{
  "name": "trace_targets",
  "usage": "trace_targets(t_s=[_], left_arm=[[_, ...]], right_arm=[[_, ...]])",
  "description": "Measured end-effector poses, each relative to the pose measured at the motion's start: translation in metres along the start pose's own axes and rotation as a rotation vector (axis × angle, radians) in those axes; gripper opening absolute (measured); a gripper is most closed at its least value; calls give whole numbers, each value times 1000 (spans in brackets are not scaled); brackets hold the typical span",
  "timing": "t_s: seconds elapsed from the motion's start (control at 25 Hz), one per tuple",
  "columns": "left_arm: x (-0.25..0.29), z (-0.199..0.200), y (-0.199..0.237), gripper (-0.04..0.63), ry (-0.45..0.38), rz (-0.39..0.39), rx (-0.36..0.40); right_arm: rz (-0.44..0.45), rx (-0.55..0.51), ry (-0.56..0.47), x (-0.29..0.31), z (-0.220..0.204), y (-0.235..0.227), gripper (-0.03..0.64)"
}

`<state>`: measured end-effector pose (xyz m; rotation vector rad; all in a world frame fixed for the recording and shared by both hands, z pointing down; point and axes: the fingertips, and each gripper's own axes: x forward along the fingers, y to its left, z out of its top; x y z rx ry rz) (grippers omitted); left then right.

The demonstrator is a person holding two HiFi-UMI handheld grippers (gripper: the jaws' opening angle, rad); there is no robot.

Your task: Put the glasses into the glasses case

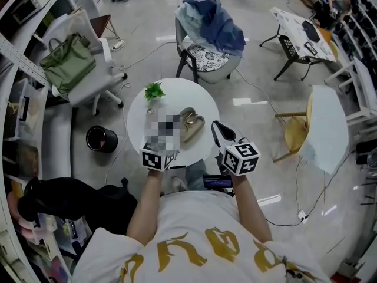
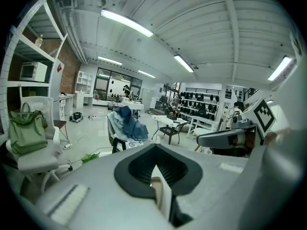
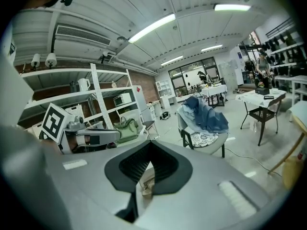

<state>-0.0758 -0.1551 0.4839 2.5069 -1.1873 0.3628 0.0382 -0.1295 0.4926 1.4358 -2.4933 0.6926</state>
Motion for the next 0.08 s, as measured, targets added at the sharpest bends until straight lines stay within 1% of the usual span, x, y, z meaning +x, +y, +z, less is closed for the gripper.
trace_targets(t_s=[0.08], left_arm=[[1, -1, 0, 0, 1, -3, 1]], right_arm=[[-2, 2, 0, 0, -1, -1, 26]])
